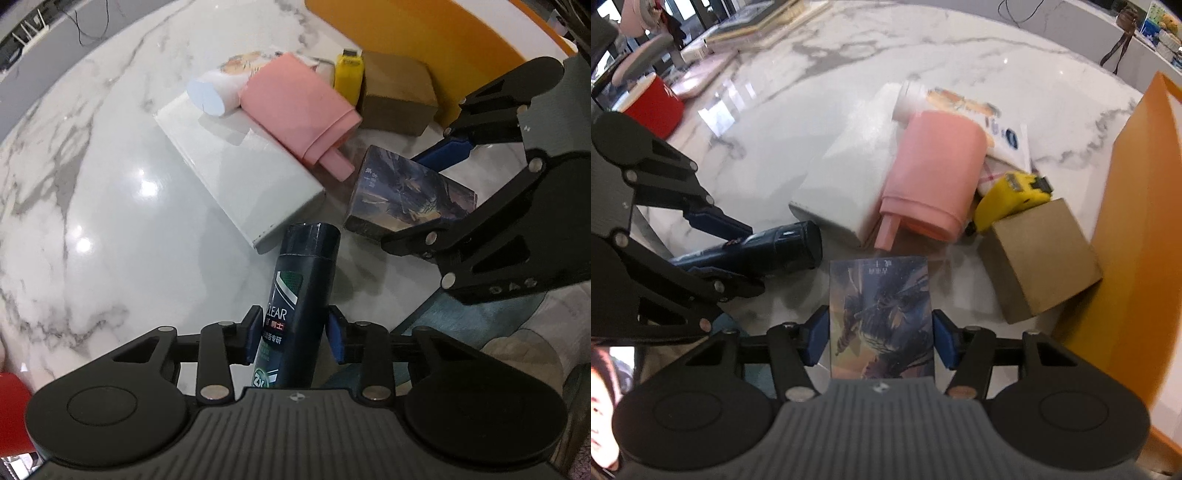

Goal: Organize rigid objects
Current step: 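Carry the card and CLEAR can over the orange box with both tools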

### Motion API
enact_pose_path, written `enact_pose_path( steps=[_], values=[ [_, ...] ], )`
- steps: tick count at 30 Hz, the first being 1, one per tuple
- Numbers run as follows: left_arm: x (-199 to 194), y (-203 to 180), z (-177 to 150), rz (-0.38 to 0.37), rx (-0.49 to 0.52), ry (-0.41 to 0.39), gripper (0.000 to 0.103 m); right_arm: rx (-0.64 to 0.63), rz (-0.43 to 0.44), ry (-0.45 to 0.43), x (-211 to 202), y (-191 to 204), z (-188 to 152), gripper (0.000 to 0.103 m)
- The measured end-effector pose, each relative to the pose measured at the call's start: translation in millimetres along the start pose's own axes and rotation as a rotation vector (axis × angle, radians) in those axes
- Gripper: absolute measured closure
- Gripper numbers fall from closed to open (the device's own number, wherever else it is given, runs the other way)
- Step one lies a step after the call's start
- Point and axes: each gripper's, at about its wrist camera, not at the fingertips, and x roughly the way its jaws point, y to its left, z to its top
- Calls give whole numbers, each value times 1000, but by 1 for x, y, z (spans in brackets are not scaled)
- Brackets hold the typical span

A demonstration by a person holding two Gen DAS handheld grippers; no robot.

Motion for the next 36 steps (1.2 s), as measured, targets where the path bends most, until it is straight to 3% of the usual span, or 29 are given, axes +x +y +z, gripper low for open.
enact_pose_path(
  steps=[11,18,24,27,32,36],
  values=[
    [-53,-12,14,91,-66,-151,65,29,21,-123,-54,-12,0,46],
    [-98,-27,35,95,-81,-283,65,33,-3,-239,-107,-23,5,46],
    [-147,-44,74,25,-73,-422,65,75,-99,-353,-165,-57,7,45],
    [-159,-62,101,-13,-29,-455,65,133,-160,-375,-185,-87,2,45],
    [-144,-87,153,-118,9,-459,65,269,-203,-366,-194,-144,-16,45],
    [-111,-104,192,-157,34,-408,65,362,-204,-348,-183,-184,-26,45]
  ],
)
